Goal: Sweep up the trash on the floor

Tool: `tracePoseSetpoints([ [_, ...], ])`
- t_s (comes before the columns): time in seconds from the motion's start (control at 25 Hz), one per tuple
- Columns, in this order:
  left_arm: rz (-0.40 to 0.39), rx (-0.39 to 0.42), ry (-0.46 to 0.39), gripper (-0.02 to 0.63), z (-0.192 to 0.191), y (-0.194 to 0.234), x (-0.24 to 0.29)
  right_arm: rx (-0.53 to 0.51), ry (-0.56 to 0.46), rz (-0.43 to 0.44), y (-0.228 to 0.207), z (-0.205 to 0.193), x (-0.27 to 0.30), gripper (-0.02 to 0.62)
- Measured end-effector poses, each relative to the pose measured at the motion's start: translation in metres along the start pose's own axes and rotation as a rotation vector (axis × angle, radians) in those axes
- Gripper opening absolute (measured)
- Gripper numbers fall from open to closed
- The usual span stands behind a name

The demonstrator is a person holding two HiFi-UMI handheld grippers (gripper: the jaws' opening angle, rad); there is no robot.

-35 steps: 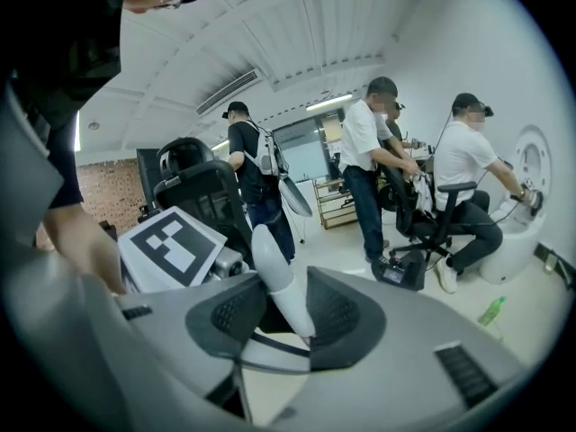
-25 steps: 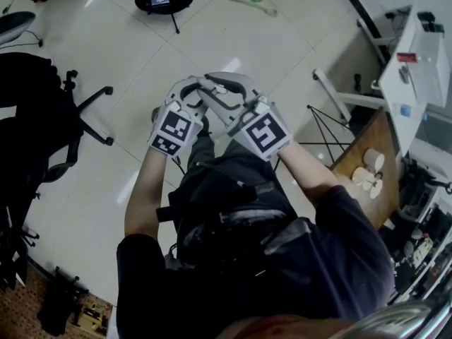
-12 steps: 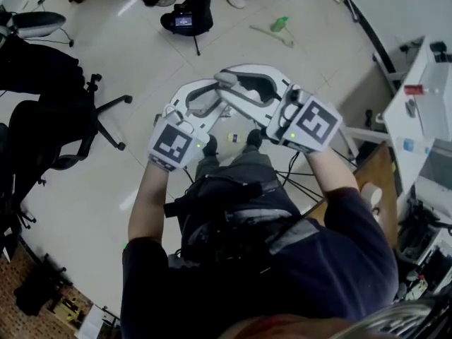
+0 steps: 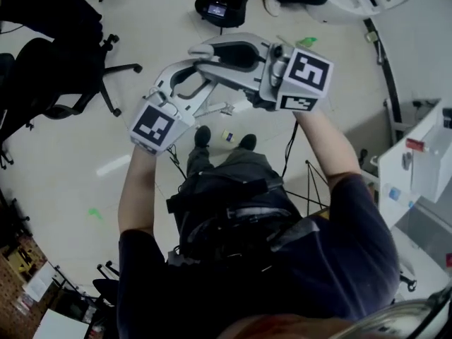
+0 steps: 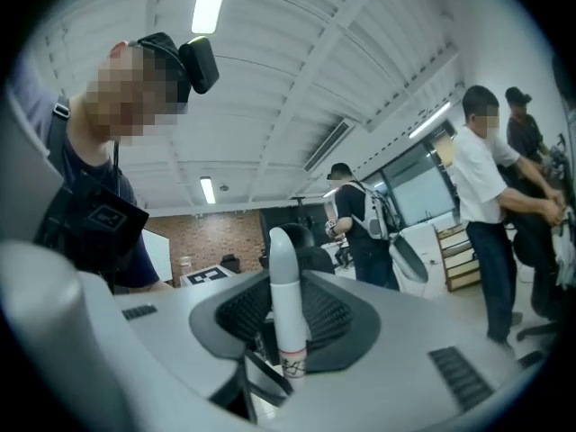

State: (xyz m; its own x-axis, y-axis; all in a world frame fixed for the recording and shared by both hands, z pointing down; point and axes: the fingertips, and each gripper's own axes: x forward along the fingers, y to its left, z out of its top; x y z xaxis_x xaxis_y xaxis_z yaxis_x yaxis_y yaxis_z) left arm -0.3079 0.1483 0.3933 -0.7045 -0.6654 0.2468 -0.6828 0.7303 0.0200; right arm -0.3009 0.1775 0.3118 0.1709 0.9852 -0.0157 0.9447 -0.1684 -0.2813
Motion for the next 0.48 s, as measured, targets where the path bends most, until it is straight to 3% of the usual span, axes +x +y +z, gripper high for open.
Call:
tracePoseSetpoints([
  [0.48,0.260,-0.045,0.023,0.114,-0.052,0.076,-0.083,0.040,0.128,0.222,-0.003,-0.035,0.120,0.129],
])
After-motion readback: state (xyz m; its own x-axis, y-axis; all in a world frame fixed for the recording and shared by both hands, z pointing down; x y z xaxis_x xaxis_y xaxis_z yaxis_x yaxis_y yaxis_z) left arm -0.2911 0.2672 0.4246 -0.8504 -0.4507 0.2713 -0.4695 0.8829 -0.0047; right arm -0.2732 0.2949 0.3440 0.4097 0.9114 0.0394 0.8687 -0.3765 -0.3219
